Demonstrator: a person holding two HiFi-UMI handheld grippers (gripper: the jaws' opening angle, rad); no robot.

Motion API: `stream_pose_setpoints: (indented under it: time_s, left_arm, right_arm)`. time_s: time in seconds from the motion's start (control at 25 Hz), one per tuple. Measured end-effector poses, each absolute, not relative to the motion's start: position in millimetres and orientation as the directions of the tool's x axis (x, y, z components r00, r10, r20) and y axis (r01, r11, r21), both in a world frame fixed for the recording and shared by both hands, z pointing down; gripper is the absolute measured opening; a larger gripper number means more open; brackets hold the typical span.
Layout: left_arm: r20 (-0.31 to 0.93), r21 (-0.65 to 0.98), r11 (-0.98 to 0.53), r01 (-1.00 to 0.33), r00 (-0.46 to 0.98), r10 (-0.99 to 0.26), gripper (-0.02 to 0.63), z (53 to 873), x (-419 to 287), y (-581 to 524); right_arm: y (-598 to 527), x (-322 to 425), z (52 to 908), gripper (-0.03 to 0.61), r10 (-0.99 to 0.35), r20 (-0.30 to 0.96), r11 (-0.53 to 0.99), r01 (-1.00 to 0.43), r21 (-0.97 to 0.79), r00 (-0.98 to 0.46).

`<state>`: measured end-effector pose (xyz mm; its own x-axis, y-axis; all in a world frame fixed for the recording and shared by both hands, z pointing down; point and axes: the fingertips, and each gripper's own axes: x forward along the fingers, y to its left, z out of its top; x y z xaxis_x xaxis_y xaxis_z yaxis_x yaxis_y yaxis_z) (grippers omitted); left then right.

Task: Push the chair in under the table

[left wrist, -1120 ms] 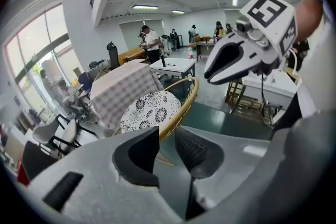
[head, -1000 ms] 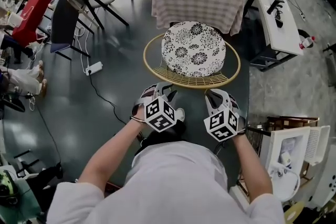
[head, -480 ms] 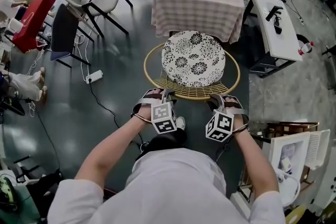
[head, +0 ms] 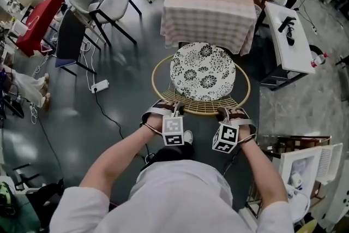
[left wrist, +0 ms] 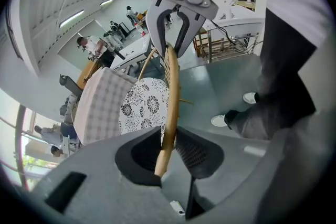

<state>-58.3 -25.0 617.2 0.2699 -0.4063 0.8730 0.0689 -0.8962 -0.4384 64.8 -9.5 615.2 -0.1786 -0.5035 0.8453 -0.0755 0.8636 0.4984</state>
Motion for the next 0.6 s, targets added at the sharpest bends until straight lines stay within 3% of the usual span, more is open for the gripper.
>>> stream_pose_setpoints:
  time_s: [0.6]
  left_arm:
    - [0.890, -0.378, -0.923, 0.065, 0.300, -0.343, 0.084, 624.3, -58.6, -29.2]
  right_arm:
    - [-16.2, 61.8, 619.4, 0.074, -0.439, 0.882, 0.897, -0.139, 0.419, -0.173]
